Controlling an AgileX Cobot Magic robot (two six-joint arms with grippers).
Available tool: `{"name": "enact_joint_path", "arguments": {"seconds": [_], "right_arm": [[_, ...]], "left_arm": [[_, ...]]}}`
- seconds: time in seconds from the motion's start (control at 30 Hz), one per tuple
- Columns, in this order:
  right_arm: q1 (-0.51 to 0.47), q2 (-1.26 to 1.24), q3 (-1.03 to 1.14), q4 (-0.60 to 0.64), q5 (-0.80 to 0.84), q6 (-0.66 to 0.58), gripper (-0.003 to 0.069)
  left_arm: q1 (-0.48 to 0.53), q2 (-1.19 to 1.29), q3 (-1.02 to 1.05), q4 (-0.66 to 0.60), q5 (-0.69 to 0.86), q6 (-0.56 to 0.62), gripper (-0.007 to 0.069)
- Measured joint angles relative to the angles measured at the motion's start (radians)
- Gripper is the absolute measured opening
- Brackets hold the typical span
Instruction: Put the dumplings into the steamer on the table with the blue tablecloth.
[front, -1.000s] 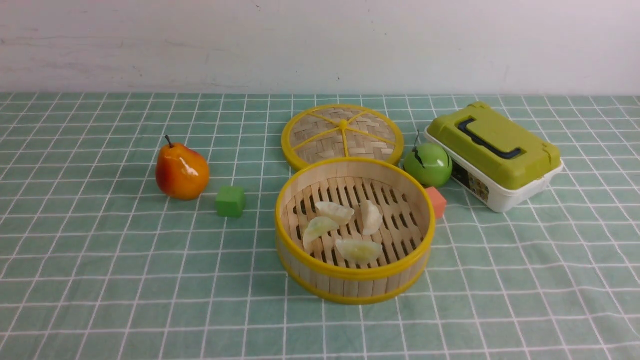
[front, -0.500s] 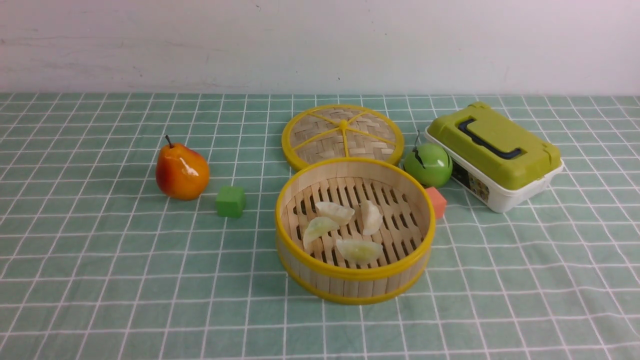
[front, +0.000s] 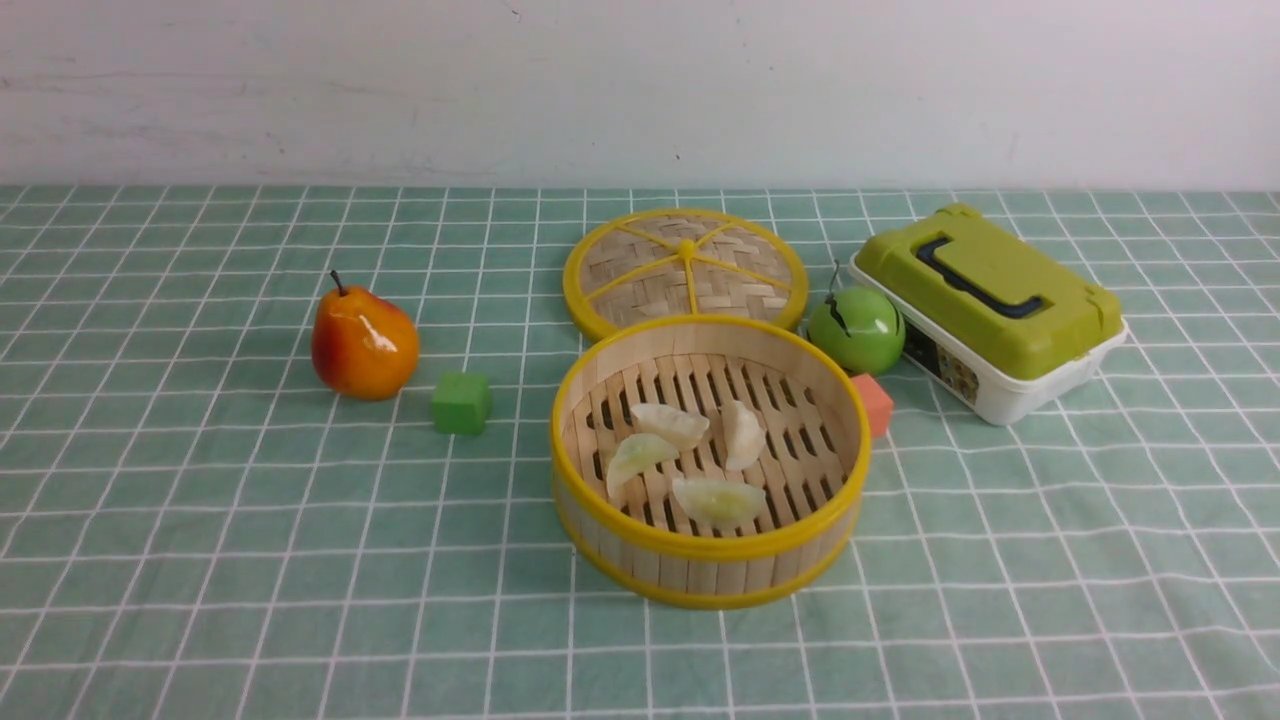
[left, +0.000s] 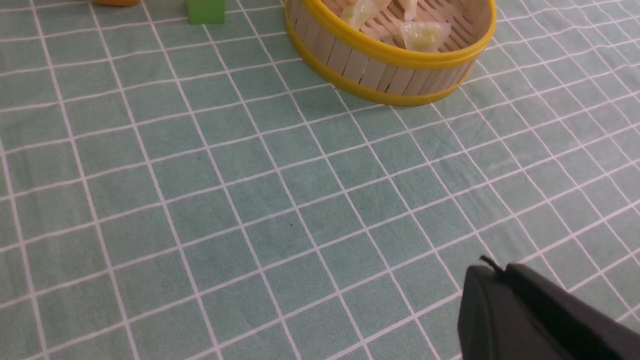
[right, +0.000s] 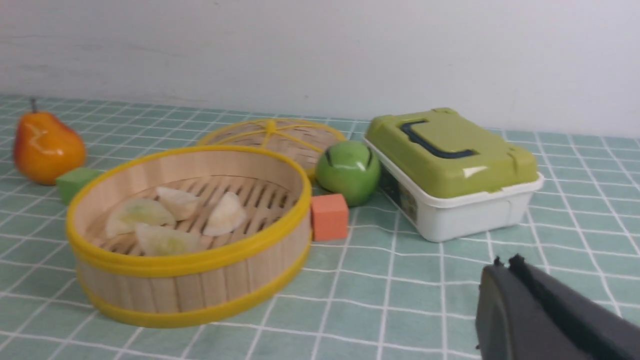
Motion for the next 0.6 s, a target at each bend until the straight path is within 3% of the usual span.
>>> {"name": "enact_joint_path", "arguments": {"seconds": [0.23, 0.6], "right_arm": [[-0.101, -0.111, 0.065, -0.034, 0.152, 0.074, -0.0022], [-0.108, -0.111, 0.059, -0.07, 0.314, 0.101, -0.0022]], "left_arm": [[0.0, 0.0, 0.0, 0.001, 0.0, 0.0, 0.002], [0.0, 0.0, 0.0, 0.002, 0.0, 0.0, 0.0028]]}}
